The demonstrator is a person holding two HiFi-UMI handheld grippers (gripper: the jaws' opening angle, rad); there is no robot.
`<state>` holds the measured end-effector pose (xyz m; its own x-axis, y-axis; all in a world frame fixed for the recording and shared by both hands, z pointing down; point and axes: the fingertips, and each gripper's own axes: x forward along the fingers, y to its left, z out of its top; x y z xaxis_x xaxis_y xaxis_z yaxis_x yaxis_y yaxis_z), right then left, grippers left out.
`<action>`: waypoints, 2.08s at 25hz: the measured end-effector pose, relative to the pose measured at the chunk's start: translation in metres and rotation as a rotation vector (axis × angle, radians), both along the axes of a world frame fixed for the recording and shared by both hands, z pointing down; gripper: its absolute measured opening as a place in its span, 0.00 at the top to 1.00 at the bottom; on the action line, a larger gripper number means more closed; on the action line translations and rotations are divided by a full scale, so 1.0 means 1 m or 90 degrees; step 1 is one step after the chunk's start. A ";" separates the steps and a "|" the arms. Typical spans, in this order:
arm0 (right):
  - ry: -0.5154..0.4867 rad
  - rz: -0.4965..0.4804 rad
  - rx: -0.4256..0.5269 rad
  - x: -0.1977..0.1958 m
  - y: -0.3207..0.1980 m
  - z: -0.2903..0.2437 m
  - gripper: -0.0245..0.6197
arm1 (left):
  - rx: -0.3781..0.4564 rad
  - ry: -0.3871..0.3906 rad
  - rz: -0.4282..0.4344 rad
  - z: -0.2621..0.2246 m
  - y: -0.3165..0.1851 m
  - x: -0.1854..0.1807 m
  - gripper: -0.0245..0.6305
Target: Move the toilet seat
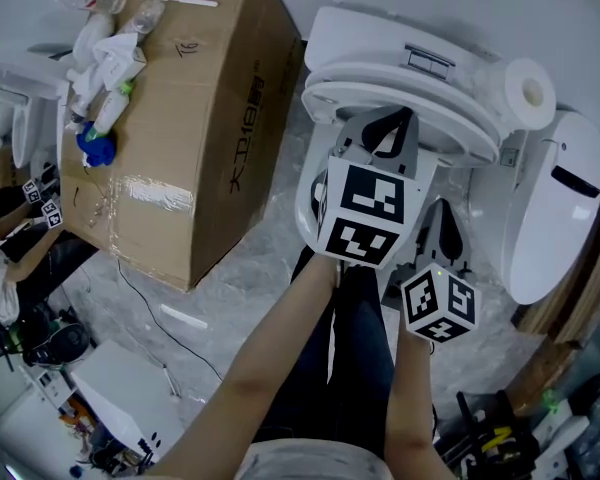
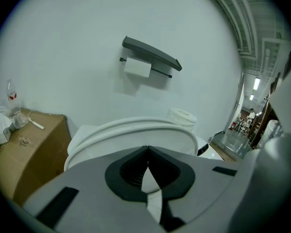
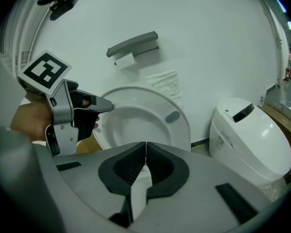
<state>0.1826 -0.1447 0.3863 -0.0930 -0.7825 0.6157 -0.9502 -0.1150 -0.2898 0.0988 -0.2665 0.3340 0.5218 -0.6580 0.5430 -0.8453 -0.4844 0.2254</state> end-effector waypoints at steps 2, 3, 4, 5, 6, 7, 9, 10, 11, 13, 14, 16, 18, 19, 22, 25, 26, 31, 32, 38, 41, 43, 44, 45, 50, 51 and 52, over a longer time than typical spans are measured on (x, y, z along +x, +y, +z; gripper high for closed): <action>0.000 -0.005 -0.002 -0.002 0.001 0.002 0.93 | 0.001 0.000 0.002 0.000 -0.002 0.001 0.94; 0.000 -0.007 -0.004 -0.003 0.001 0.003 0.93 | 0.002 0.001 0.002 0.000 -0.003 0.001 0.94; 0.000 -0.008 -0.006 -0.004 0.002 0.003 0.93 | 0.002 0.003 0.002 0.000 -0.004 0.001 0.94; 0.000 -0.009 -0.007 -0.004 0.002 0.004 0.93 | 0.002 0.003 0.002 0.000 -0.005 0.001 0.94; 0.000 -0.009 -0.007 -0.005 0.003 0.004 0.93 | 0.003 0.003 0.002 0.000 -0.006 0.001 0.94; 0.000 -0.009 -0.007 -0.006 0.003 0.004 0.93 | 0.005 0.003 0.003 -0.001 -0.007 0.001 0.94; 0.000 -0.010 -0.007 -0.007 0.003 0.003 0.93 | 0.008 0.002 0.004 -0.001 -0.008 0.001 0.94; 0.001 -0.011 -0.007 -0.007 0.003 0.003 0.93 | 0.007 0.003 0.004 -0.001 -0.008 0.001 0.94; 0.001 -0.011 -0.007 -0.007 0.004 0.002 0.93 | 0.006 0.003 0.003 0.000 -0.008 0.001 0.94; 0.002 -0.011 -0.005 -0.007 0.004 0.001 0.93 | 0.006 0.003 0.000 0.000 -0.008 0.002 0.94; 0.003 -0.011 -0.003 -0.007 0.004 0.000 0.93 | 0.006 0.002 -0.002 0.001 -0.007 0.001 0.94; 0.004 -0.009 0.001 -0.008 0.005 -0.001 0.93 | 0.008 0.003 -0.006 0.000 -0.005 0.000 0.94; 0.004 -0.006 0.005 -0.008 0.006 -0.004 0.94 | 0.009 0.006 -0.007 -0.002 -0.001 -0.003 0.94; 0.003 -0.004 0.008 -0.008 0.007 -0.005 0.94 | 0.009 0.007 -0.008 -0.002 0.001 -0.005 0.94; 0.000 -0.003 0.018 -0.010 0.009 -0.009 0.94 | 0.003 0.004 -0.010 0.002 0.012 -0.013 0.94; 0.004 -0.006 0.026 -0.013 0.013 -0.013 0.94 | -0.010 0.002 -0.016 0.008 0.027 -0.022 0.94; 0.004 -0.007 0.029 -0.014 0.015 -0.015 0.94 | -0.014 0.001 -0.018 0.010 0.032 -0.025 0.94; 0.008 -0.015 0.040 -0.022 0.022 -0.023 0.94 | -0.029 -0.014 -0.019 0.018 0.062 -0.036 0.94; 0.009 -0.015 0.042 -0.023 0.024 -0.025 0.94 | -0.032 -0.015 -0.018 0.020 0.069 -0.037 0.94; 0.009 -0.020 0.053 -0.031 0.040 -0.031 0.94 | -0.046 -0.015 -0.016 0.024 0.107 -0.045 0.94; 0.010 -0.025 0.054 -0.036 0.049 -0.034 0.94 | -0.045 -0.020 -0.013 0.022 0.122 -0.052 0.94; 0.010 -0.028 0.055 -0.041 0.056 -0.036 0.94 | -0.044 -0.023 -0.014 0.019 0.130 -0.058 0.94; 0.009 -0.028 0.056 -0.043 0.059 -0.038 0.94 | -0.043 -0.024 -0.015 0.017 0.134 -0.060 0.94; 0.007 -0.028 0.057 -0.045 0.062 -0.040 0.94 | -0.042 -0.025 -0.015 0.015 0.138 -0.062 0.94; 0.003 -0.041 0.065 -0.056 0.074 -0.054 0.94 | -0.040 -0.026 -0.018 0.004 0.157 -0.068 0.94; 0.003 -0.046 0.069 -0.058 0.075 -0.058 0.94 | -0.040 -0.025 -0.021 0.001 0.160 -0.069 0.94; 0.003 -0.051 0.073 -0.060 0.075 -0.062 0.94 | -0.039 -0.024 -0.024 -0.002 0.162 -0.070 0.94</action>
<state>0.1225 -0.0695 0.3246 -0.1555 -0.8380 0.5231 -0.9564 -0.0049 -0.2922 0.0285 -0.1043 0.3324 0.4764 -0.6418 0.6010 -0.8707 -0.4391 0.2213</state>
